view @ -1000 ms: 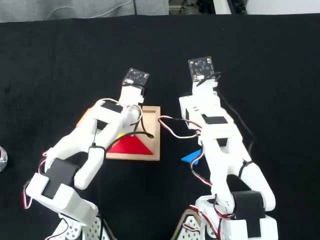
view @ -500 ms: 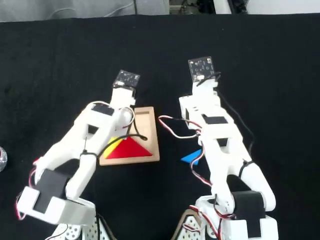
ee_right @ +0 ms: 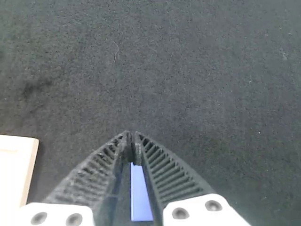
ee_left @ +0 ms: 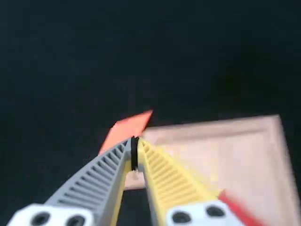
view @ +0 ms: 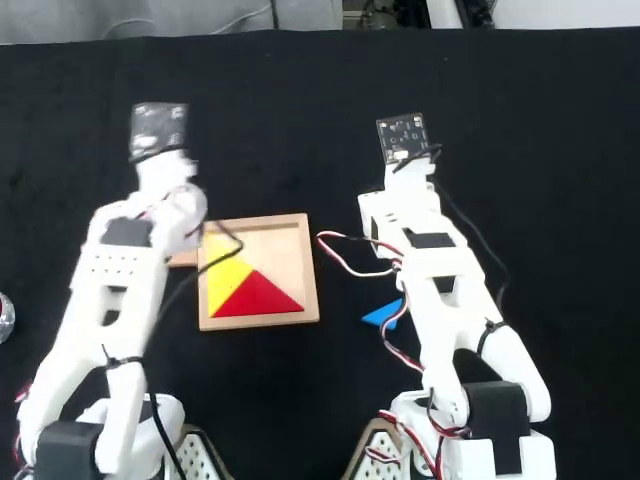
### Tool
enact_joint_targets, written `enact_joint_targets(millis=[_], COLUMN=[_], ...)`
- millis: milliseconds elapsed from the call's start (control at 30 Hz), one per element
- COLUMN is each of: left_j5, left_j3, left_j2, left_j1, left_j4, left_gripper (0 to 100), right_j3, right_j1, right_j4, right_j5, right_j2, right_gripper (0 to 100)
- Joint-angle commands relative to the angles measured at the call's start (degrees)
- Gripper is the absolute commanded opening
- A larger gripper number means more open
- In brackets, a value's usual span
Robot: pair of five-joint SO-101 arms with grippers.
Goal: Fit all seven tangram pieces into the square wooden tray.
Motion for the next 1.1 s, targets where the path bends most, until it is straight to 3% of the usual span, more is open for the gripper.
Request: enact_joint_targets(millis=[0,100,333,467,800,933,1067], left_j5=[-10.6,-15.0,-14.1,-7.6,-8.0,-13.1,-13.7], left_j3=[4.8,6.0,-1.4,-6.2,-21.8,-24.7,-25.9], left_j2=[-2.0,-2.0,0.1,7.0,31.6,34.5,35.8], left_j1=[-4.0,-5.9,-8.0,-8.1,-9.5,-9.3,-9.4], left_j4=[-0.4,-2.4,-2.4,-2.4,-0.9,2.9,3.2], left_gripper=[11,11,13,22,22,22,22], right_j3=[-0.4,-0.4,-0.3,-0.3,-0.3,-0.5,-0.5], right_j1=[-0.7,-0.8,-0.8,-0.9,-0.9,-0.8,-0.8], right_j4=[-1.4,-1.4,-1.4,-1.4,-1.4,-1.4,-1.4], right_j5=[0.0,0.0,0.0,0.0,0.0,0.0,0.0], right_j2=[-2.2,-2.2,-2.2,-2.2,-2.2,-2.2,-2.2], right_gripper=[1.1,1.1,1.1,1.1,1.1,1.1,1.1])
